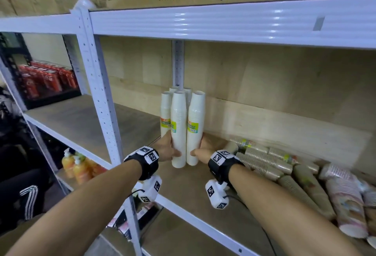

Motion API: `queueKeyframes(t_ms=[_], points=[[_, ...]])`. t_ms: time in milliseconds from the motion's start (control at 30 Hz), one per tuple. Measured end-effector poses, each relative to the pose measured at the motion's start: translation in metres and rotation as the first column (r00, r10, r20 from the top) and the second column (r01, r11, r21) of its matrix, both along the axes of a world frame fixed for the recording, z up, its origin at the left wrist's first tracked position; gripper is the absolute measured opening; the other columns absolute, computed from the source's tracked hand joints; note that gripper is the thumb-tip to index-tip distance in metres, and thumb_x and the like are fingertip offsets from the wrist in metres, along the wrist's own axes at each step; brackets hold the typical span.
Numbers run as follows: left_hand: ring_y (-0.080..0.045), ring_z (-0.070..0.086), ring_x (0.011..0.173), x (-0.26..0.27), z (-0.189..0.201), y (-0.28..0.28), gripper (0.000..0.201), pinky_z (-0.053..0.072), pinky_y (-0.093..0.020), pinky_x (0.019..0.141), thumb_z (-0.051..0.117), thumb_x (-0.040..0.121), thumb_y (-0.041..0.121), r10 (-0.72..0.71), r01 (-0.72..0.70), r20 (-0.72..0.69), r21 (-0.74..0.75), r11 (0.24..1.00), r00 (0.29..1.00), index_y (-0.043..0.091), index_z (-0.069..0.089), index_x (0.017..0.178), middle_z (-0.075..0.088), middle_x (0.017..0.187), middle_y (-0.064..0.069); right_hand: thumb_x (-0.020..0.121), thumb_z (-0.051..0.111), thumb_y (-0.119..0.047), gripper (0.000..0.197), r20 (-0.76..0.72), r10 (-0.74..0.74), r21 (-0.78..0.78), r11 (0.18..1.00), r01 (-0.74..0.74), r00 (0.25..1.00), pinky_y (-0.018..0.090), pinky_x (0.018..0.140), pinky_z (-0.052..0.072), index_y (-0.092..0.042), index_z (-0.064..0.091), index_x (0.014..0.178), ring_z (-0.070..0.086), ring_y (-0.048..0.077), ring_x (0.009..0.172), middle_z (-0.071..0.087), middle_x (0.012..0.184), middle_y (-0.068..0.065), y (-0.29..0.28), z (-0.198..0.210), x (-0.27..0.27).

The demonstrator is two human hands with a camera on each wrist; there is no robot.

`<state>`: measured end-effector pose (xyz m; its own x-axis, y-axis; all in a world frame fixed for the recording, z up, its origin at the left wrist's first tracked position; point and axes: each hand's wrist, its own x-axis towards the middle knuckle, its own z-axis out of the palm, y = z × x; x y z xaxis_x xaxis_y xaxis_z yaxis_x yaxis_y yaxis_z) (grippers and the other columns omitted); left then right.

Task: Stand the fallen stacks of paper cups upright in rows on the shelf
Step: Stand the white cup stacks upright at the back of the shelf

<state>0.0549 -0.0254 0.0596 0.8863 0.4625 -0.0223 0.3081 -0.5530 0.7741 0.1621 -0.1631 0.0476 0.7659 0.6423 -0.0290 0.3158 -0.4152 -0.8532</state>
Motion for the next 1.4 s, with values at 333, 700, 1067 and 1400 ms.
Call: queueKeyframes(t_ms=[333, 700, 1067, 1400], points=[[-0.023, 0.060, 0.105, -0.001, -0.023, 0.010, 0.075, 0.056, -0.049, 0.087, 0.081, 0.071, 0.018, 0.031, -0.030, -0.036, 0.011, 0.999, 0.999, 0.025, 0.039, 0.132, 0.058, 0.110, 0.004, 0.079, 0.070, 0.002, 0.062, -0.016, 0.029, -0.070, 0.997, -0.030, 0.999, 0.037, 0.100, 0.043, -0.009, 0.047, 0.136, 0.054, 0.026, 0.124, 0.058, 0.131, 0.008, 0.009, -0.020, 0.006], [-0.017, 0.059, 0.094, -0.005, 0.017, 0.009, 0.068, 0.057, -0.035, 0.071, 0.082, 0.076, 0.009, -0.014, 0.012, -0.041, -0.031, 0.999, 0.999, 0.025, 0.041, 0.128, 0.056, 0.097, 0.008, 0.073, 0.076, 0.001, 0.061, -0.030, 0.045, -0.090, 0.995, -0.048, 0.999, 0.043, 0.098, 0.049, -0.009, 0.052, 0.128, 0.058, 0.026, 0.118, 0.063, 0.124, 0.007, -0.001, 0.006, 0.009], [-0.028, 0.063, 0.107, -0.015, 0.147, 0.023, 0.069, 0.057, -0.037, 0.084, 0.081, 0.078, 0.013, -0.026, 0.027, -0.036, 0.027, 0.999, 0.999, 0.019, 0.044, 0.135, 0.063, 0.116, -0.013, 0.055, 0.085, -0.044, 0.072, 0.142, 0.132, -0.108, 0.987, -0.117, 0.981, 0.036, 0.079, 0.054, -0.023, 0.056, 0.118, 0.062, 0.018, 0.102, 0.062, 0.111, -0.005, -0.014, 0.122, 0.022], [-0.025, 0.058, 0.105, 0.004, 0.154, 0.001, 0.053, 0.055, -0.040, 0.091, 0.075, 0.083, 0.008, -0.084, 0.081, 0.021, 0.115, 0.990, 0.996, 0.013, 0.056, 0.132, 0.055, 0.122, -0.009, 0.083, 0.074, -0.027, 0.036, 0.363, 0.068, -0.041, 0.998, -0.057, 0.929, 0.025, 0.068, 0.043, -0.013, 0.064, 0.113, 0.055, 0.016, 0.088, 0.059, 0.100, 0.000, -0.006, 0.154, 0.000]])
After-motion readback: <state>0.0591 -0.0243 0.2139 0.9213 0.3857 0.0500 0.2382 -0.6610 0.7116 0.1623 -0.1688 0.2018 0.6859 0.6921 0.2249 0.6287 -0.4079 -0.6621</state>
